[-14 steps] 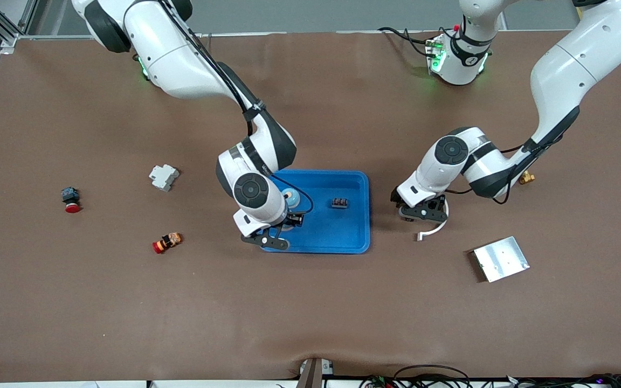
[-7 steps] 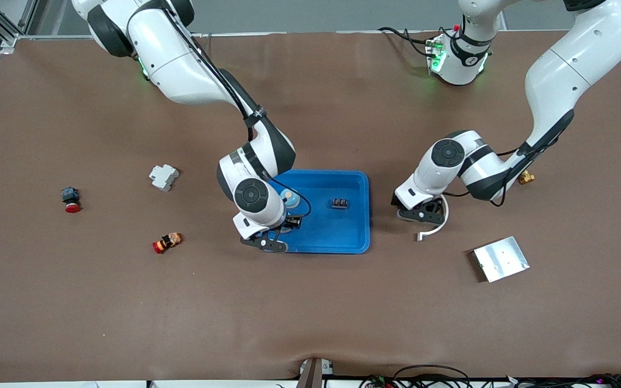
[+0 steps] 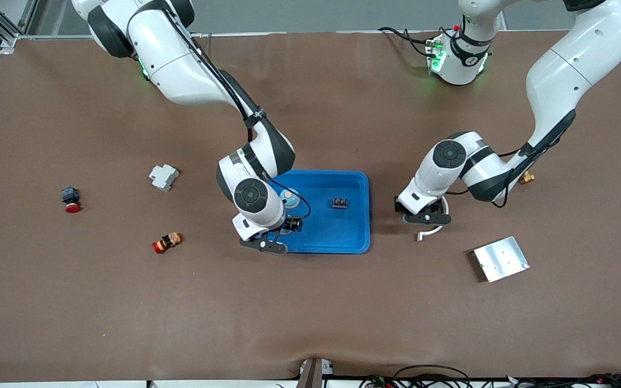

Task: Place electrolytic capacitor and blue bell in tray
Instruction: 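Place the second blue bell in the tray with the right gripper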

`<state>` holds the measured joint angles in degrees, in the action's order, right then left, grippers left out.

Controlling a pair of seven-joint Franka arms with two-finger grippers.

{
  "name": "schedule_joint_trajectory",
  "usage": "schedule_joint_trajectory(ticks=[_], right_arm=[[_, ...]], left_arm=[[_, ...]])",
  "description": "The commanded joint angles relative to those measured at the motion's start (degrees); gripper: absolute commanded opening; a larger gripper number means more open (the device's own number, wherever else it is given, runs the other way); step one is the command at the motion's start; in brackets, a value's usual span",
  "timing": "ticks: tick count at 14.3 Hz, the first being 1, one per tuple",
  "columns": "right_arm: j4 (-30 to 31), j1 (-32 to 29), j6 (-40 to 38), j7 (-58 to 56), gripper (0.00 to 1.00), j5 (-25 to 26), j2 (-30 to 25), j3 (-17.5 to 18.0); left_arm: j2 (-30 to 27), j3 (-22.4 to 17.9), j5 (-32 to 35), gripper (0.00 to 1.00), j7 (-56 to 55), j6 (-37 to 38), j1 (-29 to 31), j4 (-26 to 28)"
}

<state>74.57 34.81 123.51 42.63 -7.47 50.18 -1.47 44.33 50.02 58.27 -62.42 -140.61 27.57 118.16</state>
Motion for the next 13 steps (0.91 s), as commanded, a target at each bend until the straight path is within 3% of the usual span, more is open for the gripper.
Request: schedule_joint_trajectory(ticks=[1,8,10,13], right_arm=[[-0.9,-2.1,-5.2,-0.2,1.0,1.6,-2.6,-0.2],[0.8,-15.8,-22.7,-21.9,1.0,0.8,-18.3,-0.5],[2.3,-19.5,-24.8,-26.3,1.0,0.9,-22.6,-0.5],[9.4,-24.8,-25.2,-34.3,1.0,1.4,-31.2,-0.5]], left_arm=[[-0.1,-0.7,1.2,0.0,-13.0,-0.8,-0.9,0.4],[-1.0,-0.2,0.2,0.0,-23.9,-0.3,-3.4,-2.0],[-1.4,0.7,-6.9,0.0,-34.2,0.0,-3.7,-4.8],[-1.4,1.4,-13.6,0.0,-41.4,3.1,-6.6,-9.3]])
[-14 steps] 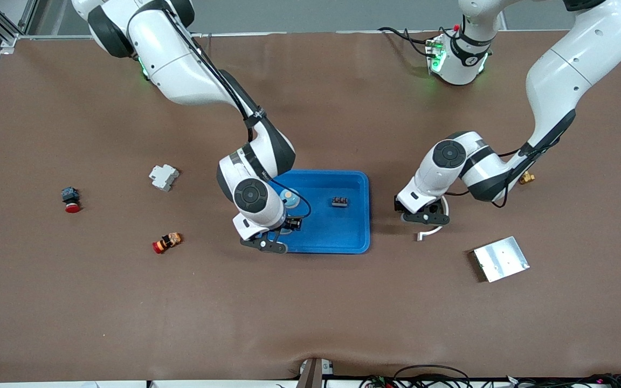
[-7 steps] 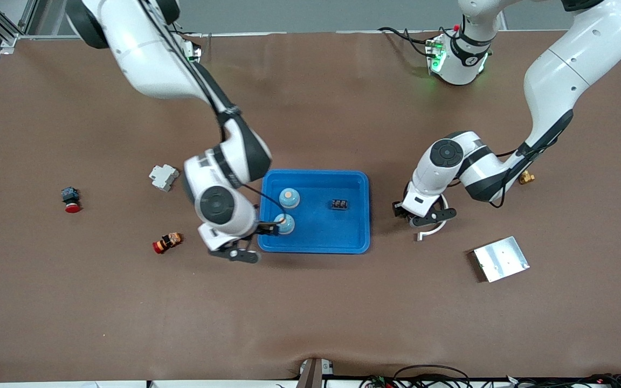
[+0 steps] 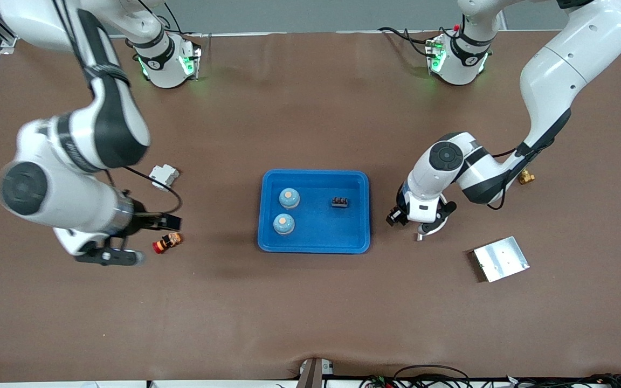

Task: Place electrolytic capacitor and blue bell in tray
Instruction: 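Carry the second capacitor to the tray with the left gripper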

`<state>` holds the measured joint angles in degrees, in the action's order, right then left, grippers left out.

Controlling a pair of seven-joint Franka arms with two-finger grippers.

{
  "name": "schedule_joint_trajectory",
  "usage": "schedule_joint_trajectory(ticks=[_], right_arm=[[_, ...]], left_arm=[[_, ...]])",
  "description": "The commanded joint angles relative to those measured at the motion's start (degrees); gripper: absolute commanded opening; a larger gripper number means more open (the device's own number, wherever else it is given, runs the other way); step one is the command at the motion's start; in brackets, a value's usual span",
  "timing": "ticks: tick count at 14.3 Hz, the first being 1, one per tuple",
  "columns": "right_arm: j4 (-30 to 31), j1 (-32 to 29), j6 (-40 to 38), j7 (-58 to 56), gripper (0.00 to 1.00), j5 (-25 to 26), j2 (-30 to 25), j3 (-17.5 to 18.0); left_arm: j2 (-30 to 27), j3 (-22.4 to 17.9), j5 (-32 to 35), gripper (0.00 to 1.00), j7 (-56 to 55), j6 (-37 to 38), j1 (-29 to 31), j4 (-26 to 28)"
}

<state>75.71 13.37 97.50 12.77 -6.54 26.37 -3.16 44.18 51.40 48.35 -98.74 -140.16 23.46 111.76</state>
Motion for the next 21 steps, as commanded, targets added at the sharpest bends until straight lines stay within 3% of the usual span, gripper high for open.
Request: schedule_joint_trajectory(ticks=[1,4,10,14,18,21], right_arm=[[10.8,-5.0,0.8,-7.7,1.0,0.5,-10.3,1.3],[15.2,-9.5,0.8,-14.3,1.0,2.4,-16.9,1.8],[15.8,-14.8,-2.1,-17.2,1.0,9.3,-21.6,6.1],[14.1,-15.0,-5.1,-16.8,1.0,9.4,-23.7,5.4],[13.7,-11.2,-7.7,-17.3,1.0,8.4,-24.7,-0.6],[13.8,-11.2,-6.2,-17.3,1.0,7.9,-24.4,-0.8]], left_arm=[[-1.1,0.0,-5.1,0.0,-8.2,4.4,-3.9,-4.8],[-0.4,-0.5,-7.0,0.0,-20.0,8.9,-10.2,-10.6],[0.5,-1.5,-7.1,0.0,-38.0,9.6,-17.0,-15.6],[1.0,-8.7,-7.4,0.0,-45.1,9.6,-25.5,-19.0],[3.5,-15.4,-10.1,0.0,-45.7,9.6,-33.5,-23.3],[4.9,-18.7,-11.5,0.0,-45.5,9.6,-37.0,-26.4]])
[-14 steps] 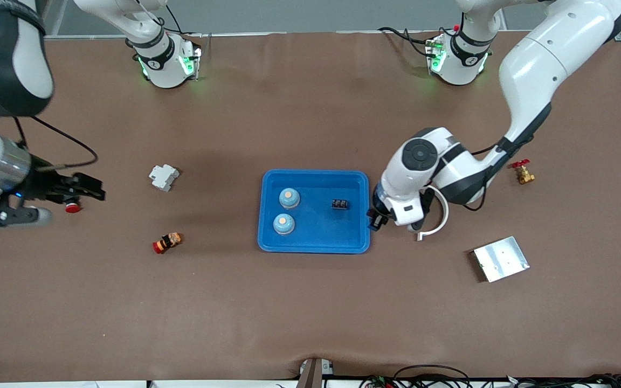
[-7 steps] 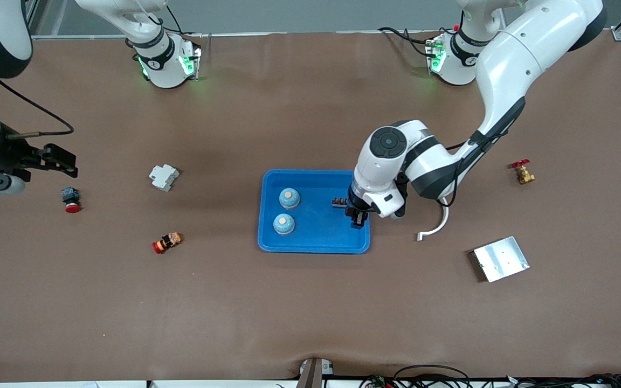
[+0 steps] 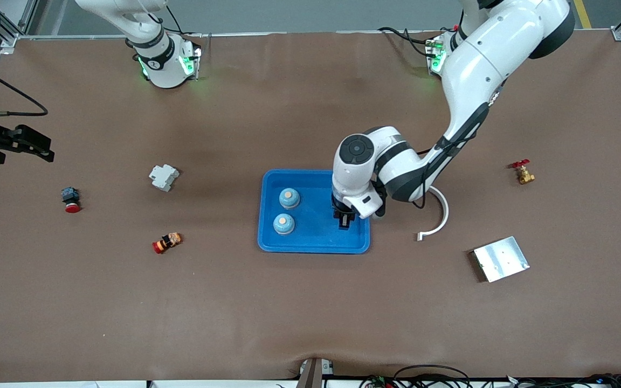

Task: Place electrolytic capacitor and blue bell in tray
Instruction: 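Carry the second capacitor to the tray with the left gripper, then lower the capacitor into the tray and open the left gripper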

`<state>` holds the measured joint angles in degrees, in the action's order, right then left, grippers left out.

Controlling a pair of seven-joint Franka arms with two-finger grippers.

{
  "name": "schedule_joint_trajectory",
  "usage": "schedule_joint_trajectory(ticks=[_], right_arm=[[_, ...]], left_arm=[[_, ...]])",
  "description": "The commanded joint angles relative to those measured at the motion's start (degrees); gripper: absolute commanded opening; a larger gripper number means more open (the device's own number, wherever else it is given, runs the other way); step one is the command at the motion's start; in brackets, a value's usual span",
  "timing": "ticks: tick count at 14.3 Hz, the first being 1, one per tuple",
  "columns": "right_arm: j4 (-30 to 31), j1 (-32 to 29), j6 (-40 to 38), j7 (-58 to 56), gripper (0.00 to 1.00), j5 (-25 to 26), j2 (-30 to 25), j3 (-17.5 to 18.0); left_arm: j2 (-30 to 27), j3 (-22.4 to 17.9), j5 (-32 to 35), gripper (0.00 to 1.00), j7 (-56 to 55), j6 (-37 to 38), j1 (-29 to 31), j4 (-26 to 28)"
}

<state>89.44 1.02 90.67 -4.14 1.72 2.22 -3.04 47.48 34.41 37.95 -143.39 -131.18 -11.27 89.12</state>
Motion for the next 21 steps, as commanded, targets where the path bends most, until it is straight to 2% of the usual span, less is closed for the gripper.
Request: schedule_joint_trajectory(ticks=[1,3,7,14,21], right_arm=[[0.0,1.1,1.3,-0.4,1.0,-0.8,0.0,-0.9],[-0.1,1.2,2.0,-0.4,1.0,-1.4,0.1,-0.8],[-0.2,1.7,2.1,0.4,1.0,-1.1,0.1,-0.8],[-2.3,1.4,1.7,7.2,1.0,-5.6,0.9,-0.8],[-3.6,1.3,0.2,7.2,1.0,-3.6,2.0,-0.8]], left_arm=[[2.1,-2.1,-1.0,0.0,-0.8,0.6,-2.7,-4.3],[3.7,-2.2,-0.9,0.0,-0.8,0.6,-3.2,-5.9],[5.1,-6.5,-1.1,0.0,-0.4,0.6,-6.7,-7.9],[7.8,-7.8,-0.9,0.0,0.3,0.0,-8.7,-10.3],[8.3,-7.9,-0.9,0.0,0.2,-1.0,-9.4,-10.3]])
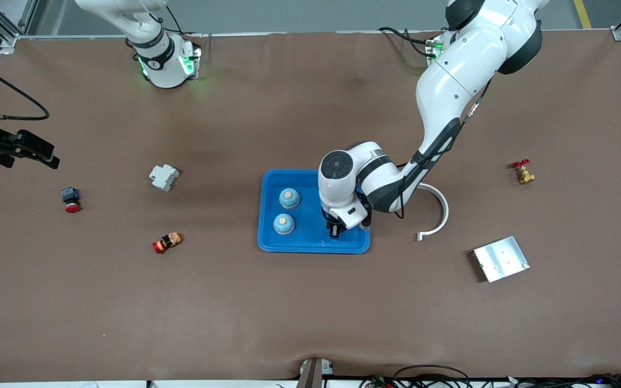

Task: Place electrolytic capacitor and blue bell in tray
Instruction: 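Lower the capacitor into the tray and open the left gripper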

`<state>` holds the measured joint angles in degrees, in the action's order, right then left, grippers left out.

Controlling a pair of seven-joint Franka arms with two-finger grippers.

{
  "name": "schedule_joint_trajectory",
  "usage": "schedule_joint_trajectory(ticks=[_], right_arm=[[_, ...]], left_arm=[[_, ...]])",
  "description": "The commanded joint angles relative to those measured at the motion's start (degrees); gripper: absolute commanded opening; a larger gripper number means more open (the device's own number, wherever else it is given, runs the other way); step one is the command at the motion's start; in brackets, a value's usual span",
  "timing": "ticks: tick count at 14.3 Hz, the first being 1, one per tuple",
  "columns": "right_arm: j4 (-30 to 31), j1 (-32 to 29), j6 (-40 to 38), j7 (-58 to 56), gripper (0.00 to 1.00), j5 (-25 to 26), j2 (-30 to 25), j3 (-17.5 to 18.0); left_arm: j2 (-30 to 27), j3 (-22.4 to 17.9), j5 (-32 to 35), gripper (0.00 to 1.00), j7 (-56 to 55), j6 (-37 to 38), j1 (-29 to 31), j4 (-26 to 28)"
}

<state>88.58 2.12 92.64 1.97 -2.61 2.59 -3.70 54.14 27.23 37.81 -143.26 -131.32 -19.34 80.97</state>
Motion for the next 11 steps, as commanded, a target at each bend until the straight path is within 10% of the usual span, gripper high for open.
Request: schedule_joint_trajectory(ticks=[1,4,5,11], right_arm=[[-5.1,0.5,-3.4,1.1,1.0,0.9,2.9,-0.2],[-8.3,0.6,-6.2,0.8,1.0,0.9,5.5,-0.2],[-8.2,0.5,-6.2,0.7,1.0,0.9,5.4,-0.2],[-6.8,0.3,-6.2,0.3,1.0,0.9,4.4,-0.3]], left_arm=[[1.9,-0.7,-0.8,0.0,0.2,-0.9,-1.3,-2.1],[2.0,-0.7,-0.8,0.03,1.0,-0.9,-1.1,-2.1],[2.0,-0.7,-0.8,0.99,1.1,-0.9,-1.2,-2.1],[0.0,-0.5,-1.9,1.0,1.4,0.0,-0.6,-2.1]])
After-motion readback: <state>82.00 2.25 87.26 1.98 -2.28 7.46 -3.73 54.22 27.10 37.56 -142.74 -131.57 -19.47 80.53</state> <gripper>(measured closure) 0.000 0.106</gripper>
